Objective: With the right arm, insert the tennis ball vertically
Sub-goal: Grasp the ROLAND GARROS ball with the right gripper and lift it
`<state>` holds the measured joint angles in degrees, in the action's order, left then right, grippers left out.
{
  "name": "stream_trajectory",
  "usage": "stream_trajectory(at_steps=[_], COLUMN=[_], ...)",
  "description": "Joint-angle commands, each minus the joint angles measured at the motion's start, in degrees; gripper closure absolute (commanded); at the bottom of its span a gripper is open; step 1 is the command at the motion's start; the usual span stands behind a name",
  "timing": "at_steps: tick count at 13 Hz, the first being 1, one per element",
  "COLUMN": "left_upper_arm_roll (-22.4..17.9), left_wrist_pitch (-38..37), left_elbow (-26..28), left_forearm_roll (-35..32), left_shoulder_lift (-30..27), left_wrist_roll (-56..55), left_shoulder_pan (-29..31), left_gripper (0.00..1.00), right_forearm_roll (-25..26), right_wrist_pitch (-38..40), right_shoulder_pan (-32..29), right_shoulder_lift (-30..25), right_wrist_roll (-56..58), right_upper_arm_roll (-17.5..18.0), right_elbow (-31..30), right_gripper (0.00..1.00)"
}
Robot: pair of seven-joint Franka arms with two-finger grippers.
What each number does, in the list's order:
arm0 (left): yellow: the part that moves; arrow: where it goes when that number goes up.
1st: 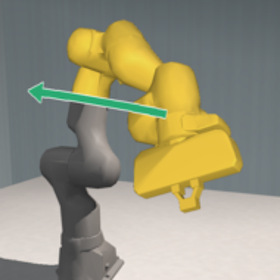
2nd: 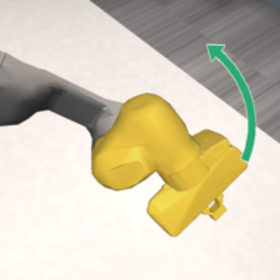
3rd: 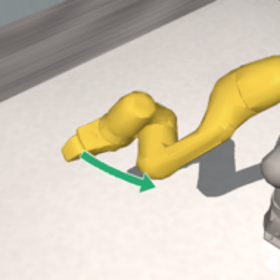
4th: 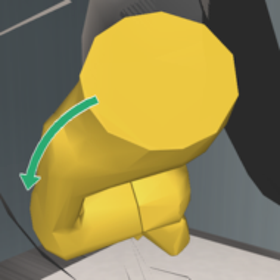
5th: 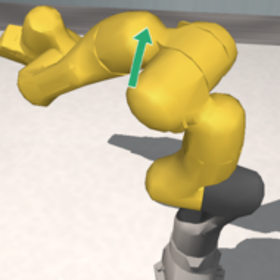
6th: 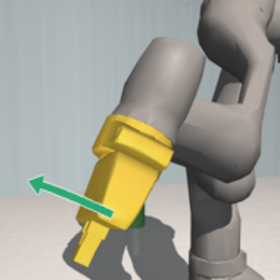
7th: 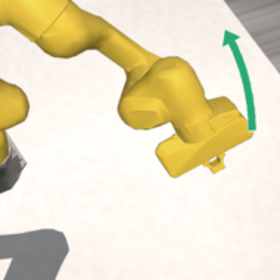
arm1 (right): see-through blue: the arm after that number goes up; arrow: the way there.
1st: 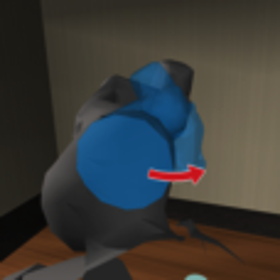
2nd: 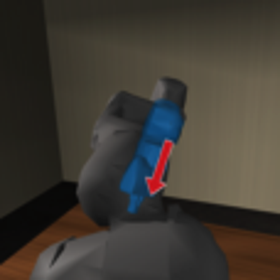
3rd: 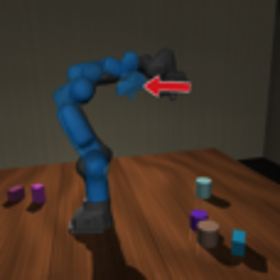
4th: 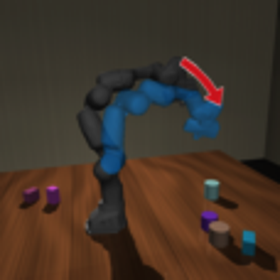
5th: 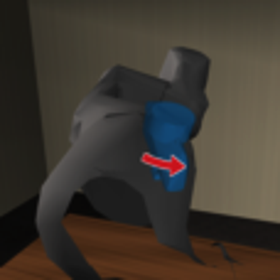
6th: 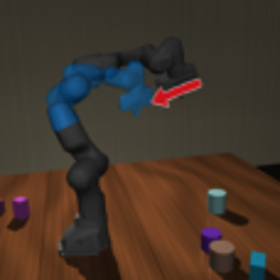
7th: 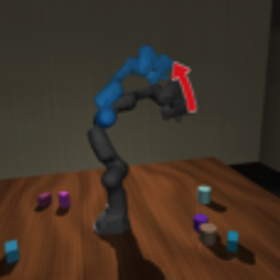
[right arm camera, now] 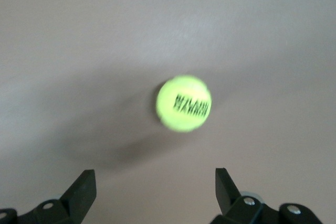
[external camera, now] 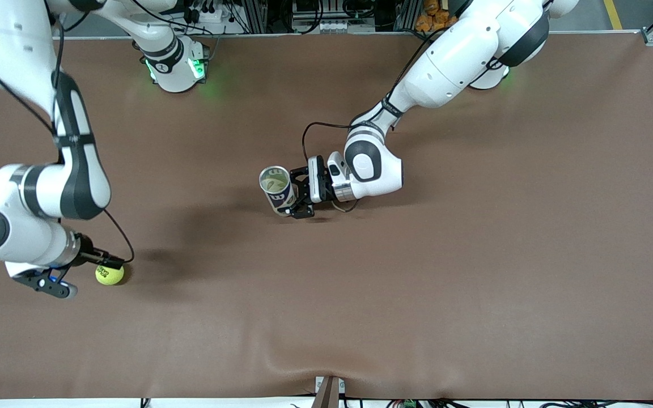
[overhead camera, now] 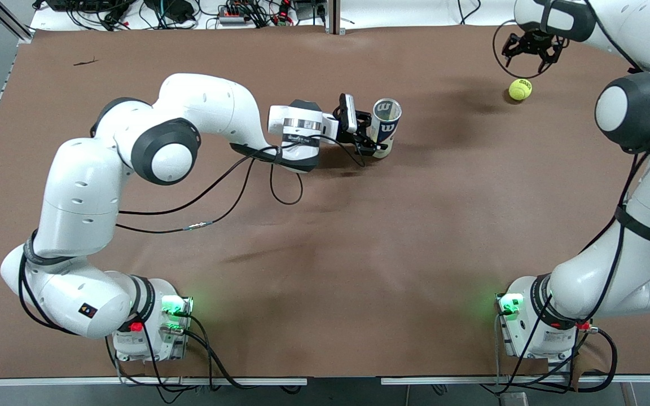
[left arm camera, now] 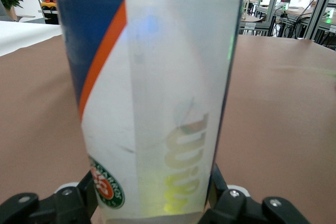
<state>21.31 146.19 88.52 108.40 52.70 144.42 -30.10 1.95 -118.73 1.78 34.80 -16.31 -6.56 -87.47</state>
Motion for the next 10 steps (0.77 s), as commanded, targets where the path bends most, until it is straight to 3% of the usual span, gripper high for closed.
stream_trajectory(at_steps=[1,6,10], left_upper_arm_roll=[-0.1,-0.1,-0.2], left_wrist_pitch=[1.1,1.1,1.1], left_elbow=[1.0,1.0,1.0], left_forearm_roll=[1.8,1.8,1.7], left_shoulder_lift=[-0.8,-0.8,-0.7], left_wrist_roll=[1.7,1.7,1.7], left_shoulder_pan=[-0.3,-0.2,-0.2], left_gripper=[0.19,0.19,0.19], right_forearm_roll=[0.2,-2.7,-2.7], right_wrist_pitch=[-5.4,-13.4,-14.1], right_shoulder_pan=[-3.2,-3.8,-3.9], right_shoulder_lift=[5.1,9.7,9.7], right_wrist_roll=[4.8,4.6,4.6], right_upper_arm_roll=[1.4,1.4,1.4], right_elbow=[3.2,0.0,-1.8], right_gripper=[0.00,0.00,0.00])
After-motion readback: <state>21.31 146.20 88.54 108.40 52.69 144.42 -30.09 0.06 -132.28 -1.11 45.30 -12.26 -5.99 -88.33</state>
